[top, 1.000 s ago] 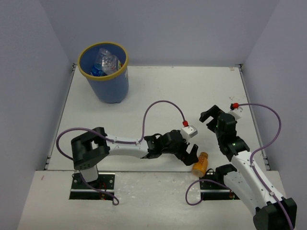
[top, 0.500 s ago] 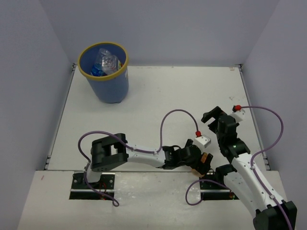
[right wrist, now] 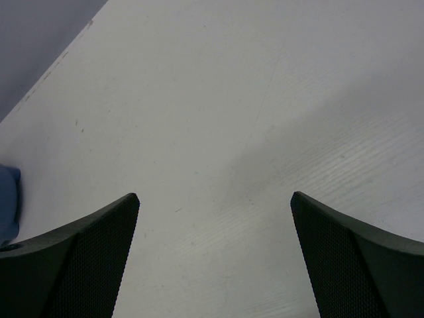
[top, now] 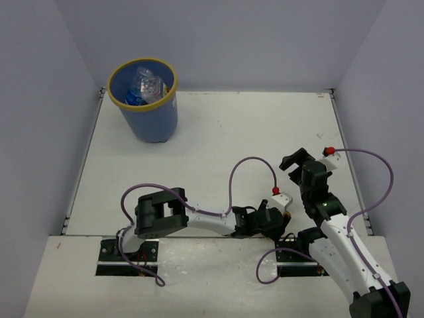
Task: Put the plastic bottles in the bin
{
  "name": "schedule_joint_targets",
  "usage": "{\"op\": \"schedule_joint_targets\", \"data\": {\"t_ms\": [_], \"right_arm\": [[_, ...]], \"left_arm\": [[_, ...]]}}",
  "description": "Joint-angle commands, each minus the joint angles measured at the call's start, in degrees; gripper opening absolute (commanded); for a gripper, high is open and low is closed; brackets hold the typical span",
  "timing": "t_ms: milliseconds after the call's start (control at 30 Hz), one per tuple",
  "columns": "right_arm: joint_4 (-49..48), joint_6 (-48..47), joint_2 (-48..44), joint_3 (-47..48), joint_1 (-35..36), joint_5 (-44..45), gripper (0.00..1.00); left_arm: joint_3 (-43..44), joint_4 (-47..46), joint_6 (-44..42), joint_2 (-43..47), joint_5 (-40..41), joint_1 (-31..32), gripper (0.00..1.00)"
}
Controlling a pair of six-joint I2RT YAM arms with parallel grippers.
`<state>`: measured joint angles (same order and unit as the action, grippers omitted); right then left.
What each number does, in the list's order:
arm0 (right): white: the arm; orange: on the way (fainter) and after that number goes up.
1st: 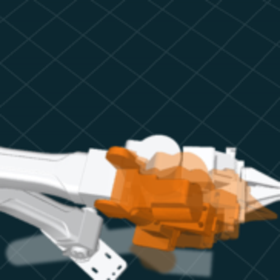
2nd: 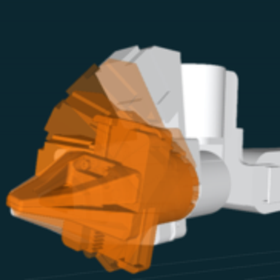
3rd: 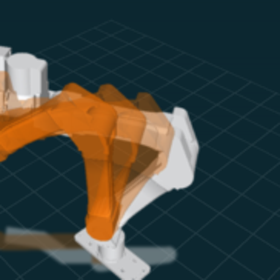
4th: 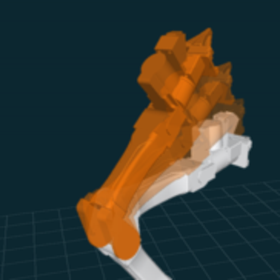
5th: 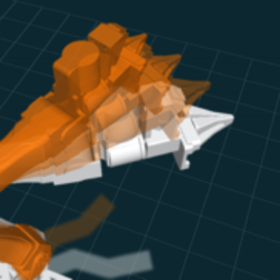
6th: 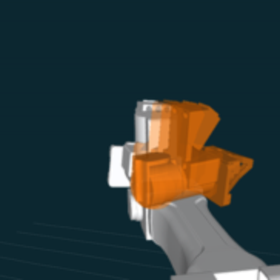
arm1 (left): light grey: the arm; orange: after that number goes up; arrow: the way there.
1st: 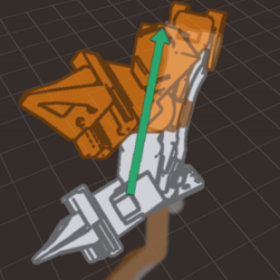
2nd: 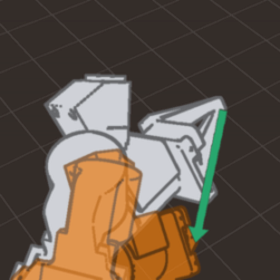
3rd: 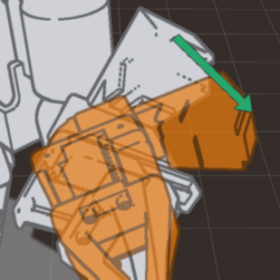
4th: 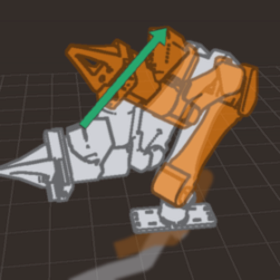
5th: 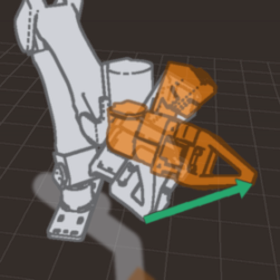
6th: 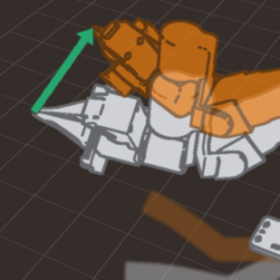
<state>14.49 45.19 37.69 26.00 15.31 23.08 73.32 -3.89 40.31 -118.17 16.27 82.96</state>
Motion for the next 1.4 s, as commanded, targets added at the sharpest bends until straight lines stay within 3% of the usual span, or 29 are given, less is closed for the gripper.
{"op": "schedule_joint_targets", "data": {"t_ms": [0, 67, 133, 200, 300, 467, 600, 733, 800, 833, 867, 933, 1000, 1133, 1367], "right_arm": [[-0.25, 1.31, -0.94, -0.33, -0.19, 2.14, 0.99], [-0.16, 1.29, -1.04, -0.33, -0.19, 2.22, 0.99], [-0.16, 1.16, -1.04, -0.28, -0.19, 2.14, 0.99], [-0.16, 1.21, -1.03, -0.24, -0.28, 2.22, 0.99], [-0.11, 1.21, -0.71, -0.06, -0.19, 2.14, 0.99], [0.19, 1.13, 0.01, 0.54, -0.19, 0.85, 0.99], [0.19, 0.92, 0.69, 0.87, -0.19, 0.09, 0.99], [0.43, 0.69, 0.58, 1.07, -0.19, -0.61, 0.99], [0.37, 0.58, 0.46, 0.98, -0.19, -0.76, 0.99], [0.38, 0.49, 0.46, 0.98, -0.19, -0.75, 0.99], [0.44, 0.37, 0.46, 0.98, -0.19, -0.69, 0.99], [0.54, 0.09, 0.7, 1.07, -0.19, -0.26, 0.99], [0.68, -0.14, 0.89, 1.32, -0.19, -0.32, 0.99], [0.85, -0.25, 1.62, 1.55, -0.19, -0.85, 0.99], [1.39, -0.54, 2.01, 1.81, -0.19, -0.73, 0.99]], "left_arm": [[0.58, 2.67, 1.01, 2.43, 5.93, 0.19, 0.16], [0.77, 4.22, 1.62, 3.35, 7.78, 0.18, 0.05], [0.77, 8.01, 1.81, 5.55, 11.24, 0.05, 0.01], [0.42, 11.93, 3.26, 8.45, 19.72, -0.86, 0.0], [-2.42, 17.13, 5.61, 15.28, 24.39, -4.69, 0.0], [-11.87, 17.36, 7.16, 30.46, 31.42, -13.9, 0.0], [-11.26, 17.97, 1.31, 40.51, 39.96, -17.58, 0.01], [-11.61, 6.14, -12.14, 48.71, 41.61, -27.55, 0.05], [-11.15, -0.67, -18.46, 51.69, 39.46, -33.78, 0.06], [-10.47, -1.87, -20.1, 52.41, 37.22, -34.89, 0.06], [-9.45, -3.6, -23.5, 52.83, 32.69, -40.6, 0.08], [-4.98, -4.1, -26.12, 52.05, 31.37, -46.77, 0.1], [-1.11, -2.67, -27.92, 49.04, 29.9, -53.55, 0.1], [6.97, 0.34, -30.46, 42.16, 19.19, -66.67, 0.1], [22.96, 8.37, -29.48, 26.63, 6.35, -78.21, 0.1]]}}
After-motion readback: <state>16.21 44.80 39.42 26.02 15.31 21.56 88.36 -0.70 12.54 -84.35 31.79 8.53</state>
